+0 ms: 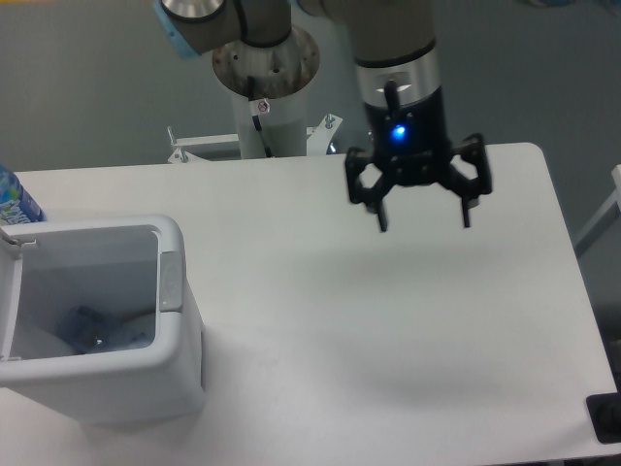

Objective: Place the trash in the trash can
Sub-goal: 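Open the gripper to drop the bottle and raise the arm away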

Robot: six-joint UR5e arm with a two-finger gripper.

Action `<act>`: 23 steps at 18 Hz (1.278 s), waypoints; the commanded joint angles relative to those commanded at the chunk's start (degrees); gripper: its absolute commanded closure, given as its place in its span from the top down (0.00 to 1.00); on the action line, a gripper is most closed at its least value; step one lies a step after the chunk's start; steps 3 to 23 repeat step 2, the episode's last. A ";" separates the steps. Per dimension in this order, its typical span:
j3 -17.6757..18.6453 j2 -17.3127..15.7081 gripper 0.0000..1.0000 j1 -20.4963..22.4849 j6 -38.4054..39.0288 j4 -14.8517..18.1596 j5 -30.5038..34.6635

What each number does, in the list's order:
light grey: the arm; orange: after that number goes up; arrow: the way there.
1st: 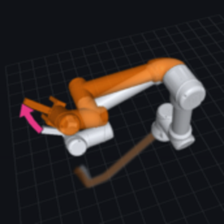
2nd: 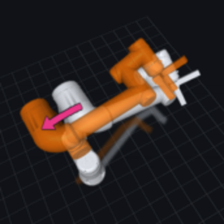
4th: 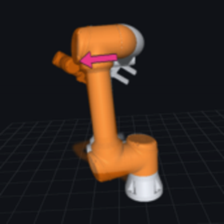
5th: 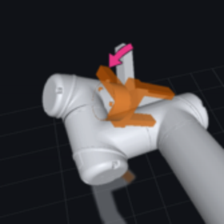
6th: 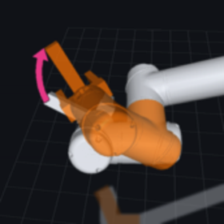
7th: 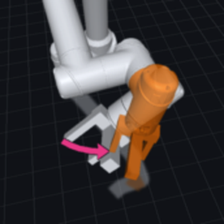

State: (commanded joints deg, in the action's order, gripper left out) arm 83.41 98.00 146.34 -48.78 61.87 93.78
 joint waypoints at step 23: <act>0.00 0.00 1.00 0.61 0.00 0.00 0.00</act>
